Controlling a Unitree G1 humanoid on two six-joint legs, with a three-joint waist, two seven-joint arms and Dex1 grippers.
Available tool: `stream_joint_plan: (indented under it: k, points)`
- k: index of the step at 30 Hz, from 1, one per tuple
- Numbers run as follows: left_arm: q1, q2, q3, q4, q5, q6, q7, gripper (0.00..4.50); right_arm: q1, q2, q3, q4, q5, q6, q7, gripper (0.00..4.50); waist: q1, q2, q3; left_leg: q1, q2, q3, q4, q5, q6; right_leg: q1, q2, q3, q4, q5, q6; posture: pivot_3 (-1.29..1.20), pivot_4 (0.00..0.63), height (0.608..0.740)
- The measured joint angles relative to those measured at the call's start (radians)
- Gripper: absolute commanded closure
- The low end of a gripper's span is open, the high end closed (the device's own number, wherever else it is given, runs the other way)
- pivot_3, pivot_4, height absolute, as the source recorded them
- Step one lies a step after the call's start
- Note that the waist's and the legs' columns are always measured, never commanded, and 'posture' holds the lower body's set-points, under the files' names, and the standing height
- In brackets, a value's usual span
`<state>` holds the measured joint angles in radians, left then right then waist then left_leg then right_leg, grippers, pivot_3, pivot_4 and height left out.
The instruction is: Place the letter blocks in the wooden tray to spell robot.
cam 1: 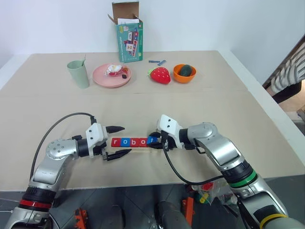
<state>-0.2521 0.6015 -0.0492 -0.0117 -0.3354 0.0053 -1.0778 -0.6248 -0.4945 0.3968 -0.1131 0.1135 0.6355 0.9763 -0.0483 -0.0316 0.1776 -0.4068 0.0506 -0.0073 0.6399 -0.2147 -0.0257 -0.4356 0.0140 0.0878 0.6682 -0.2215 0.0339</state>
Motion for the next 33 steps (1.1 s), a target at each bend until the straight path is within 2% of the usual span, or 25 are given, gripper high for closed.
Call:
stream_joint_plan:
  k: [15,33]
  points:
    - [-0.010,0.002,0.000,0.000,0.000,0.001,-0.012,0.00,0.030,-0.056,-0.029,-0.077,0.049,0.047,0.011,2.94,-0.001,0.000,0.000,0.000,0.000,0.000,0.000,0.000,0.000,0.000,0.000,0.000,0.000,0.000,0.000,0.00,0.150,0.740]
    - [0.003,0.009,0.005,-0.064,-0.050,0.094,-0.030,0.00,0.001,-0.007,-0.002,0.077,0.016,-0.073,0.046,2.94,-0.001,0.000,0.000,0.000,0.000,0.000,0.000,0.000,0.000,0.000,0.000,0.000,0.000,0.000,0.000,0.00,0.150,0.740]
